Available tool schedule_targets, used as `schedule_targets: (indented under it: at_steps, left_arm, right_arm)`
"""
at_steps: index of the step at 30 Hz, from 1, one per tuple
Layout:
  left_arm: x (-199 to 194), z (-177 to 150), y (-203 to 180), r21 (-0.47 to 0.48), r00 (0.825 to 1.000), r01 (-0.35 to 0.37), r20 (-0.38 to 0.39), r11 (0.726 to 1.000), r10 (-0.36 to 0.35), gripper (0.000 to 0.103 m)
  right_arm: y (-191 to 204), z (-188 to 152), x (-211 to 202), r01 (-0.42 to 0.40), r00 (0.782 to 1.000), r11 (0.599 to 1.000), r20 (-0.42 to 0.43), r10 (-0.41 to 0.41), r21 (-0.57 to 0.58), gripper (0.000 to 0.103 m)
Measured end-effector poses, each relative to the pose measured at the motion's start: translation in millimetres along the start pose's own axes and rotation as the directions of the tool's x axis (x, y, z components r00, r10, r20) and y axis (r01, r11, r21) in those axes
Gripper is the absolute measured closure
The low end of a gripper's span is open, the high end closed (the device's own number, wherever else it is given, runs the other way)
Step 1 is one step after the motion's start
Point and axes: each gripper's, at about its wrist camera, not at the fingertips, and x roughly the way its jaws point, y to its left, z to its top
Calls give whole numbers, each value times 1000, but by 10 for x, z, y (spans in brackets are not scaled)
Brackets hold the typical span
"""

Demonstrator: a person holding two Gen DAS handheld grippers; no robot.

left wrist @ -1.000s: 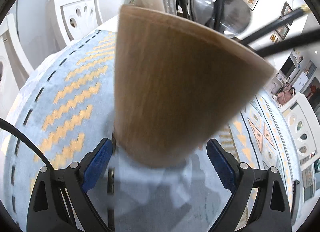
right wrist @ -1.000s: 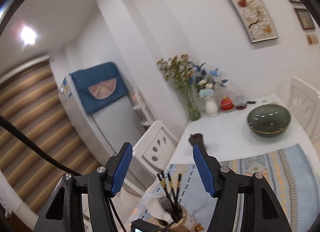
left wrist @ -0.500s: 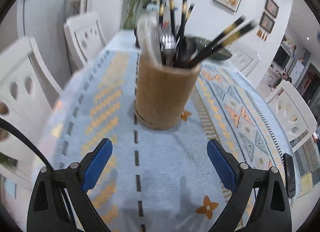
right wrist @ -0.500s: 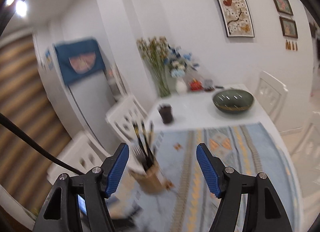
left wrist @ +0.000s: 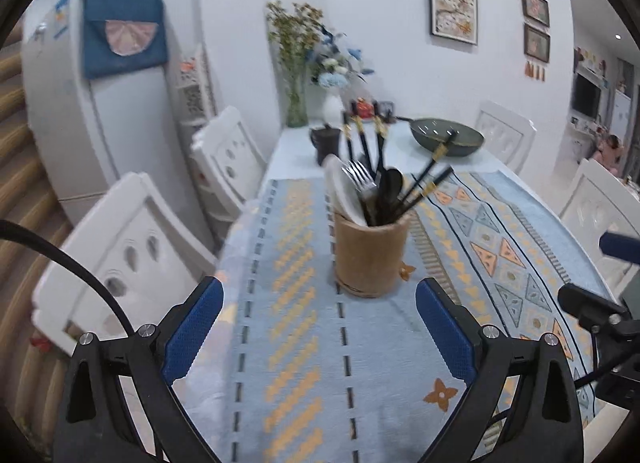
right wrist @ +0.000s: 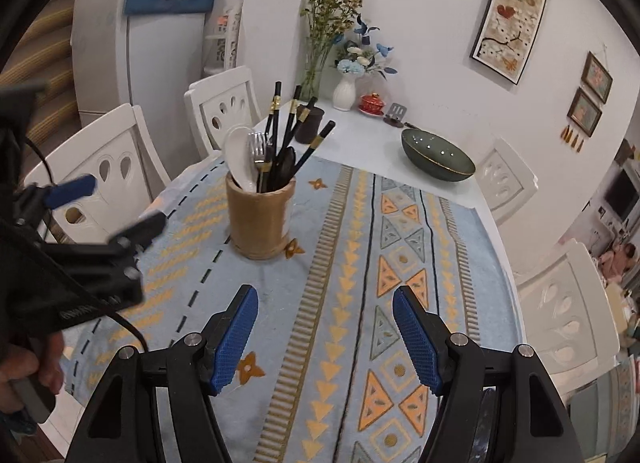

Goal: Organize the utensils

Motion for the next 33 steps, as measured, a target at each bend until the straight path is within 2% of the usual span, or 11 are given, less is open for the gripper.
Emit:
schedule_targets:
  at_steps: [4,8,12,18,24,33]
  left_arm:
    - [-288,31,73,3,998,-27,60,1000,27,4]
    - [-465,25,91,-15,997,-8,79,1000,10,0]
    - [-504,-13,114,-50,999,29,46,998,-27,0]
    - [-449,-64,17,8,997,-70,-33,998,70,0]
    - [-428,-98,77,-33,996,-8,-87,999,5,0]
    - [-349,-171,47,-28,993,-2,-119,1000,-1,0]
  right_arm:
    - [-57,-24,-35,-10,1000,996,8,10,85,35]
    - [-69,1,2,5,1000,990,-25,-1,140,35]
    - [-107,-42,15,-20,997,975,-63,35,222,35]
    - [-99,-110,-29,17,997,966,-81,5,259,35]
    - [-99,-168,-73,37,996,954,-94,-9,298,35]
    - [-42,-288,-17,43,990,945,-142,4,323,35]
